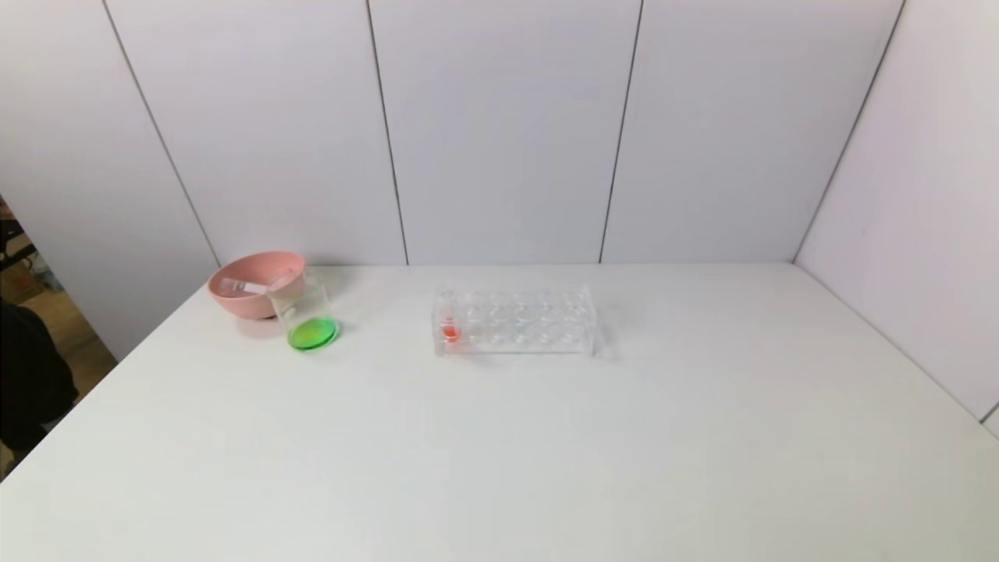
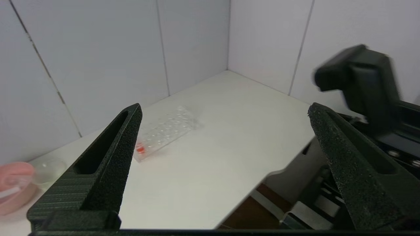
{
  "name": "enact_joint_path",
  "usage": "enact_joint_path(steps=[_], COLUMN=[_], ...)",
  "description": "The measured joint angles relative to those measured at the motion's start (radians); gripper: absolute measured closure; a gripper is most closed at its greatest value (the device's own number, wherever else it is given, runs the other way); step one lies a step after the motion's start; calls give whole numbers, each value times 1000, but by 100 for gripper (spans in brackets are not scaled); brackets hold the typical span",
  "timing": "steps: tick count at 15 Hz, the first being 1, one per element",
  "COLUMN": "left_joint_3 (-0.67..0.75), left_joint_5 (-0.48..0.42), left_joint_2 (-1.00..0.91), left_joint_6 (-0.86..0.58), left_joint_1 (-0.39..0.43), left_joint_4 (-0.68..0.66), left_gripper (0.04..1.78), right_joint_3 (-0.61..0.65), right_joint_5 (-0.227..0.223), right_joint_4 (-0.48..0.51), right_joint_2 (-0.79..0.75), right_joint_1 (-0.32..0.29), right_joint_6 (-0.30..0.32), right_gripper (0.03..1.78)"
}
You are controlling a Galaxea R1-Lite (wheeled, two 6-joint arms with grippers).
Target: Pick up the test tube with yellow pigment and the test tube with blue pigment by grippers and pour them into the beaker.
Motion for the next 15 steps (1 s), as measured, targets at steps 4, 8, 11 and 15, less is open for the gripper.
enact_joint_path(steps=[4,8,11,15], left_joint_3=[78,384,751,1280], left_joint_5=[25,183,441,701], left_joint_2=[-239,-409,-512,-656], left_joint_6=[-110,-9,98,117], left_joint_1=[-50,-75,-100,-123], left_joint_4=[97,56,-144,-534], left_gripper=[6,6,6,6], right_joint_3=[0,0,0,0], right_joint_5=[0,0,0,0], right_joint_4=[0,0,0,0], right_joint_2=[0,0,0,0], right_joint_1=[0,0,0,1], right_joint_6=[0,1,0,0], right_gripper=[10,10,10,10])
